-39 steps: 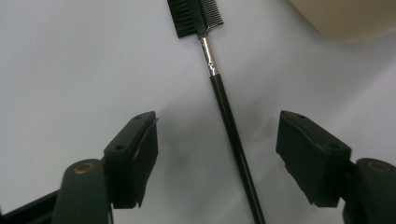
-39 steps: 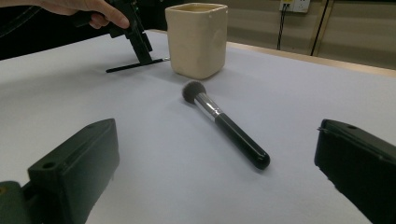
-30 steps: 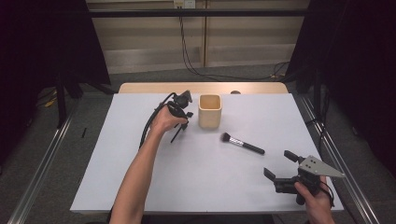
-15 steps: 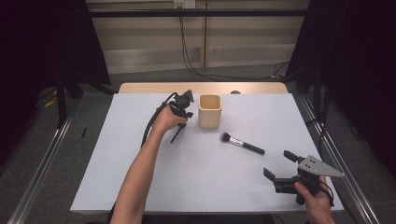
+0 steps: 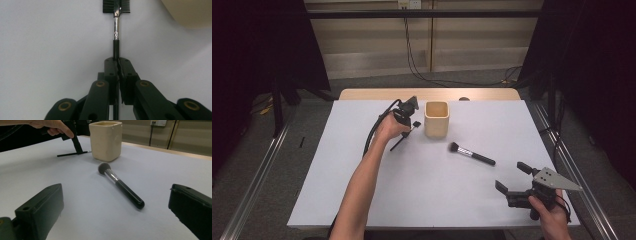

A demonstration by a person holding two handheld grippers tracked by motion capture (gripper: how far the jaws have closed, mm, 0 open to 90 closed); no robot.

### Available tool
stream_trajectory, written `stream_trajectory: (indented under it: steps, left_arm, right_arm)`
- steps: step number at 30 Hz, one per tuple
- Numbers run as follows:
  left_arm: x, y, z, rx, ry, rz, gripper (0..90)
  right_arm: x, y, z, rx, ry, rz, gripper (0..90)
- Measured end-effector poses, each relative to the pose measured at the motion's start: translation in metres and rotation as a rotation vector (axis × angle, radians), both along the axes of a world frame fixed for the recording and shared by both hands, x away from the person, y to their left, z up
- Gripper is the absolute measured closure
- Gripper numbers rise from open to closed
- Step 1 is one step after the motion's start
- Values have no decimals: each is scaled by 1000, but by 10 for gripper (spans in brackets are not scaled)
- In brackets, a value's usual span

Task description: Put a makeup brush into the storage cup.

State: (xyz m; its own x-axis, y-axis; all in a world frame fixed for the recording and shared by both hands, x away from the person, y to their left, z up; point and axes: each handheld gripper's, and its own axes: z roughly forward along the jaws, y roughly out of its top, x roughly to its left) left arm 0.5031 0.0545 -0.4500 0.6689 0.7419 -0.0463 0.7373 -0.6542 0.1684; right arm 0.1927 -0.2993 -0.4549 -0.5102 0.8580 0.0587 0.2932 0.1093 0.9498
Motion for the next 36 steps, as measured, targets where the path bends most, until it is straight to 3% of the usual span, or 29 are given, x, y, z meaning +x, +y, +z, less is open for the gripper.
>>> stream_trajectory:
  steps: [6, 15, 17, 20, 32, 36]
  left_arm:
    - [0, 3, 1, -20, 2, -10, 859]
    - [0, 11, 9, -84, -16, 16, 859]
    - [-1, 12, 13, -106, -32, 34, 859]
    - [-1, 14, 17, -96, -48, 42, 859]
    - [-8, 32, 38, -225, -150, 88, 858]
    - [-9, 36, 41, -238, -177, 86, 858]
  right_arm:
    - [1, 0, -1, -2, 3, -8, 0]
    - [1, 0, 0, -1, 3, -7, 0]
    - [1, 0, 0, -1, 3, -5, 0]
    - [1, 0, 0, -3, 4, -9, 0]
    - [1, -1, 0, 2, 1, -22, 0]
    - [1, -1, 0, 0, 1, -22, 0]
